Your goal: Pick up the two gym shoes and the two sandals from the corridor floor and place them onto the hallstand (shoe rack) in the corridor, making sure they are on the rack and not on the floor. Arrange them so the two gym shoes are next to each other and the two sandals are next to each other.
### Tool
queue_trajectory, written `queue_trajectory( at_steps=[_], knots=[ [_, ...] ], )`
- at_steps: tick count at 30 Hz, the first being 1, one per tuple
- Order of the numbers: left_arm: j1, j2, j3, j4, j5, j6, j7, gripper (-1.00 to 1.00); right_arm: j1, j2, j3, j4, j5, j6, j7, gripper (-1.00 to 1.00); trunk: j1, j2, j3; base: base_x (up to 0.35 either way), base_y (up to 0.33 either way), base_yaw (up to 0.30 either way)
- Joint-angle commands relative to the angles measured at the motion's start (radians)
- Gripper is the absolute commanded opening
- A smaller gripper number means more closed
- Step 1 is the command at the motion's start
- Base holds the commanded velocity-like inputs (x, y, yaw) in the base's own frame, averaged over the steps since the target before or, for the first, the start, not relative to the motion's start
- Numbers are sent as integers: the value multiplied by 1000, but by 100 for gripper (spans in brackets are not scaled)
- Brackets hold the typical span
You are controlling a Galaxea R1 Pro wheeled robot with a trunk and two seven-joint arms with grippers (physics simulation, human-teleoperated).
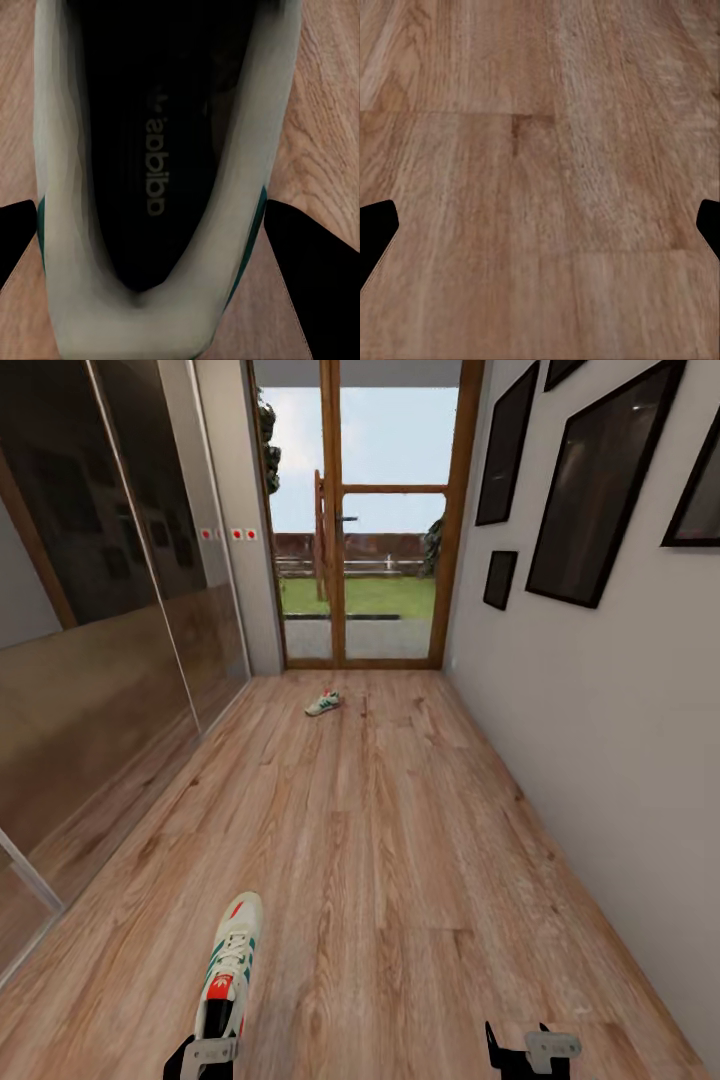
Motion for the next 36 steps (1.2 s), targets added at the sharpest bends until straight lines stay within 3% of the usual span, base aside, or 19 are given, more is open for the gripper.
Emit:
queue_trajectory(
  at_steps=[1, 36],
  knots=[
    [-1, 0, 3, 0, -2, -3, -3, -100, -1, 0, -7, 1, 11, -3, -2, 100, 0, 0, -1, 340, 0, 0],
    [-1, 0, 3, 0, -3, -3, -3, -100, -1, 0, -8, 0, 11, -3, -2, 100, 0, 0, -1, 340, 0, 0]
  ],
)
